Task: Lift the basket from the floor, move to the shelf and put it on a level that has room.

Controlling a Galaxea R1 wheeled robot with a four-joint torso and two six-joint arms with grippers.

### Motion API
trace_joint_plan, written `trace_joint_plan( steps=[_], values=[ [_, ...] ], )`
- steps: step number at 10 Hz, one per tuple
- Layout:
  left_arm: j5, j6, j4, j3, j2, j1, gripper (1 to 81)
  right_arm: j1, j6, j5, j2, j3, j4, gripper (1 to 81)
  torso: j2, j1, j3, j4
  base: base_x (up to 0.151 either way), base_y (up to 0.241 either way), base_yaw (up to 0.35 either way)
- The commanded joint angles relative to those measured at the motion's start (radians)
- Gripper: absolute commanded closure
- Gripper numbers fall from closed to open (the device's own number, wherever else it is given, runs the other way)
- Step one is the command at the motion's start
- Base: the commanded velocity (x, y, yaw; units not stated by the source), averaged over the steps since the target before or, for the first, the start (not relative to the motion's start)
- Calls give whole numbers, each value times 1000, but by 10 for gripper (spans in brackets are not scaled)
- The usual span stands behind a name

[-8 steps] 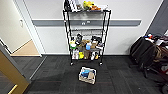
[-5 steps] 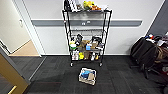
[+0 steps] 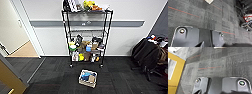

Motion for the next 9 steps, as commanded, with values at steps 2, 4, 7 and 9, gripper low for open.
trace_joint_plan(
  steps=[2,4,7,9],
  values=[
    [39,10,18,10,-29,-43,10,54,17,-38,-15,-6,-13,10,1,0,0,0,116,0,0],
    [39,12,18,10,-30,-39,10,50,17,-38,-13,-10,-11,10,1,0,0,0,116,0,0],
    [39,13,18,10,-33,-31,10,48,31,-38,-9,-12,-14,10,0,-1,0,0,118,0,0],
    [39,13,18,8,-33,-30,10,47,31,-38,-1,-25,-13,10,1,-1,0,0,123,0,0]
  ],
)
